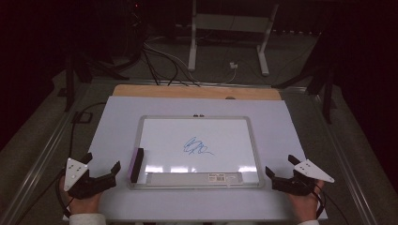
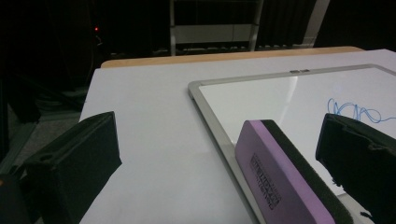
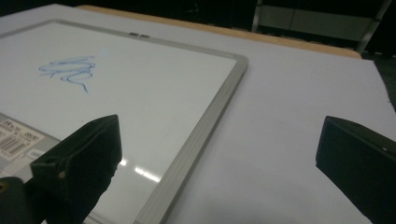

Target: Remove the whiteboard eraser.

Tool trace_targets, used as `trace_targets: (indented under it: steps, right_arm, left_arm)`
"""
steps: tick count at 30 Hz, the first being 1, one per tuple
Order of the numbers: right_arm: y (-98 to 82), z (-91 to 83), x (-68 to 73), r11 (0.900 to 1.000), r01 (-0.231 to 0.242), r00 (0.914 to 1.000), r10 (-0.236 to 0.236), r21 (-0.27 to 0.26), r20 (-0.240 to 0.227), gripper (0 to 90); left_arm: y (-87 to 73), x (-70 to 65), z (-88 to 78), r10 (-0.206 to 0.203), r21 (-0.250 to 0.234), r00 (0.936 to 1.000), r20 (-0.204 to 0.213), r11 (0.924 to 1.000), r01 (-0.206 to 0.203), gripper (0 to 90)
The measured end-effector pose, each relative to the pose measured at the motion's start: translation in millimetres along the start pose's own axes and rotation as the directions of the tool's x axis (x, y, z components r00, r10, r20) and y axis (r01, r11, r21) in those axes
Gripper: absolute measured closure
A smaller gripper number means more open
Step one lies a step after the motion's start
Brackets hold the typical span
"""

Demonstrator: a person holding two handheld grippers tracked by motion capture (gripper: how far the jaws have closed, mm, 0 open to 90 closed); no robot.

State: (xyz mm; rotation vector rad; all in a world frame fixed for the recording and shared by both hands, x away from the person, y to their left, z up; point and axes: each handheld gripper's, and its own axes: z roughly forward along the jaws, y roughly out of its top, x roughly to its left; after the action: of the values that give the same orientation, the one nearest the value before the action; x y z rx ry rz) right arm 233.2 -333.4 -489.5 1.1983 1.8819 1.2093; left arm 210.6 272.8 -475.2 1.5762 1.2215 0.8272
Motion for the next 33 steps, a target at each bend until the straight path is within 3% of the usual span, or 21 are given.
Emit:
trace_targets:
  steps: [10, 14, 26, 33]
  right_arm:
    - [0.3, 0.3, -8.2, 0.998, -0.04, 0.9988, 0.041, -0.048, 0.026, 0.9]
    - [0.4, 0.8, -8.4, 0.998, -0.043, 0.9984, 0.044, -0.05, 0.035, 0.9]
    - [0.9, 0.4, -3.5, 0.998, -0.028, 0.9988, 0.031, -0.06, 0.039, 0.9]
    - [1.4, -0.8, -4.5, 0.997, -0.04, 0.9978, 0.044, -0.07, 0.049, 0.9]
  left_arm:
    - [1.3, 4.5, -5.6, -0.038, 0.0, 0.9993, -0.002, 0.9993, 0.038, 0.6]
    - [6.1, 3.5, -6.1, -0.035, 0.005, 0.9994, 0.0, 0.9994, 0.035, 0.6]
    - [23.1, -4.4, -0.8, -0.02, 0.053, 0.9981, 0.059, 0.9985, 0.016, 0.6]
    - [28.4, -9.0, 7.3, -0.02, 0.103, 0.9965, 0.081, 0.9946, 0.011, 0.6]
